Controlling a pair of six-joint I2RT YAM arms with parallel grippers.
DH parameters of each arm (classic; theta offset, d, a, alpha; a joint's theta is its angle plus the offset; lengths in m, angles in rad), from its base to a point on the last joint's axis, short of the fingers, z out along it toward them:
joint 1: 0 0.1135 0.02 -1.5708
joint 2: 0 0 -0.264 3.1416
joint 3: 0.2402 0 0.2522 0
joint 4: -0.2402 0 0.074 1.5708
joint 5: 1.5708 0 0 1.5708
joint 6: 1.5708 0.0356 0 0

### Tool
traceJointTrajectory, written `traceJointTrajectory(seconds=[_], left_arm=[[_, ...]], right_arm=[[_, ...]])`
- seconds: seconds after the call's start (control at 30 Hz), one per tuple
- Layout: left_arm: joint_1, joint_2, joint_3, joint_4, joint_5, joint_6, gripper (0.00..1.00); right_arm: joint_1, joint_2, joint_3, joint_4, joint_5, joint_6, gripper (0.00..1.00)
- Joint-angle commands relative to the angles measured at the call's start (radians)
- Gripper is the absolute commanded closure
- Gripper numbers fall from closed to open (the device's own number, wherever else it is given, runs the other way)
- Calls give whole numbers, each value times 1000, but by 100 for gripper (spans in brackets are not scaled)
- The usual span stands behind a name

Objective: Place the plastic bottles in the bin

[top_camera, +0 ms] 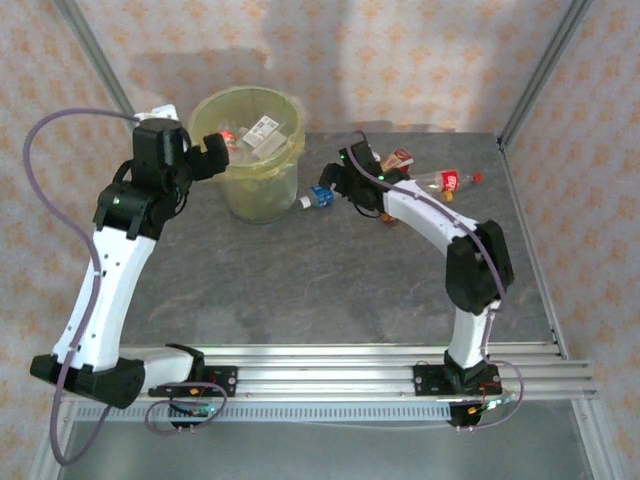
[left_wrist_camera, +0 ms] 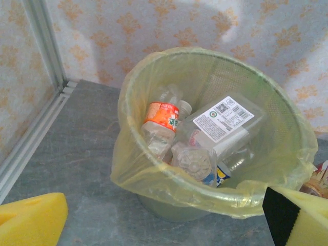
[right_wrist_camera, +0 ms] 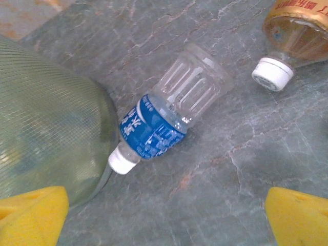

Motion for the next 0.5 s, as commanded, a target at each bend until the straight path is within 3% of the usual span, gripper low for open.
traceJointTrajectory(seconds=[0.0,0.47], left_arm=[[10,-62,-51,59,-32,-53,0],[9,-102,-103,68,-34,-51,0]], right_arm=[[0,82,83,-56,55,49,1],[-11,386,366,-118,52,126,1]])
